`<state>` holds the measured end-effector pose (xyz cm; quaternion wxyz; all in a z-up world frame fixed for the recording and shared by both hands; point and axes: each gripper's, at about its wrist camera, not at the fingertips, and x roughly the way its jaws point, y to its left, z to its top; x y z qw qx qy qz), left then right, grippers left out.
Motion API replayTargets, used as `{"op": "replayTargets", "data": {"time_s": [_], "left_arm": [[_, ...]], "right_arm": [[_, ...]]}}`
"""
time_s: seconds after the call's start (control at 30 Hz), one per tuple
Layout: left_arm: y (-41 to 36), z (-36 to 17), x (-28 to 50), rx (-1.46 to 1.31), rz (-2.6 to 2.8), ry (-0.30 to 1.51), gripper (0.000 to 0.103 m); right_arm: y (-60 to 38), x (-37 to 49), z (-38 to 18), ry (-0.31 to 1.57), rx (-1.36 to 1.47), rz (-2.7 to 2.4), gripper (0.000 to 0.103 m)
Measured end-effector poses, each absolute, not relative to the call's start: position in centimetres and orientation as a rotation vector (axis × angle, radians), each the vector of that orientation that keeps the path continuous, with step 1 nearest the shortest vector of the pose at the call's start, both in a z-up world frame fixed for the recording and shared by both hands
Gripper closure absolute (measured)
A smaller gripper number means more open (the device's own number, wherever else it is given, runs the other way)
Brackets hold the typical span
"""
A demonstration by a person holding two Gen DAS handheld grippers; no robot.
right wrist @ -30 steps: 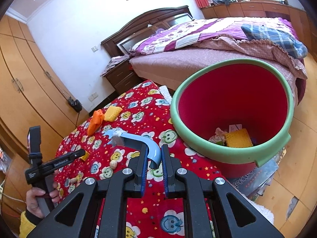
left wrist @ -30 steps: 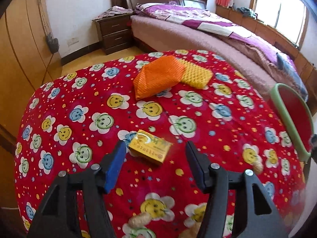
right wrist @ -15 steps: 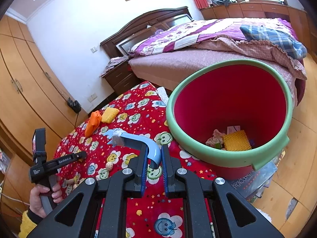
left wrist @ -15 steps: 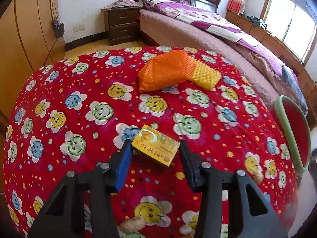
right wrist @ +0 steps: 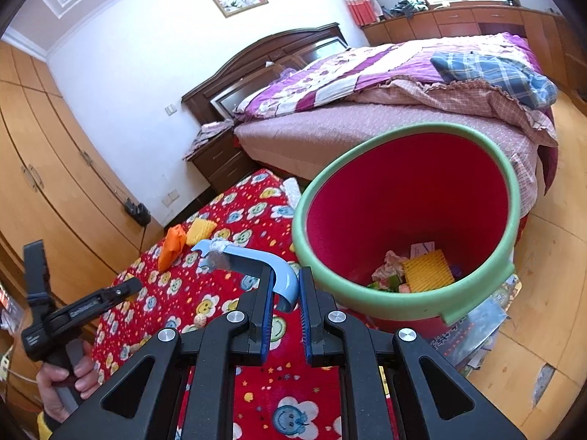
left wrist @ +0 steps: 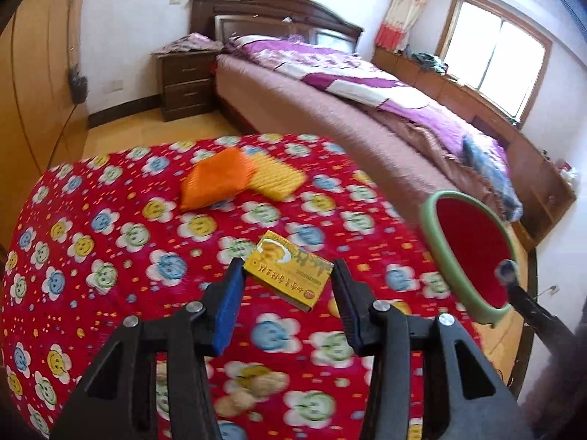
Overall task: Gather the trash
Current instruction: 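Carry the yellow box and blue hook over the red bucket with both tools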
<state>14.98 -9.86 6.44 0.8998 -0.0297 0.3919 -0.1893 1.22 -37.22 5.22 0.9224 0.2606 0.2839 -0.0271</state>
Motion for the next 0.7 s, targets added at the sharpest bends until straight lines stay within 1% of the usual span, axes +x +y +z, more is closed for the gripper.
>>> {"op": "replayTargets", "data": {"time_s": [0.33,0.7], "left_arm": [[-16.2,8.7,13.2,-0.021,-0.544,0.78,0.055],[-23.6,7.7,12.8,0.082,-0.665,0.792,0.055]], "right_arm": [[-40.9,0.5,5.1,0.542,0.569,-0.118,0.09],[-45.0,0.1,3.8,0.537,0.609,-0.224,0.09]]}}
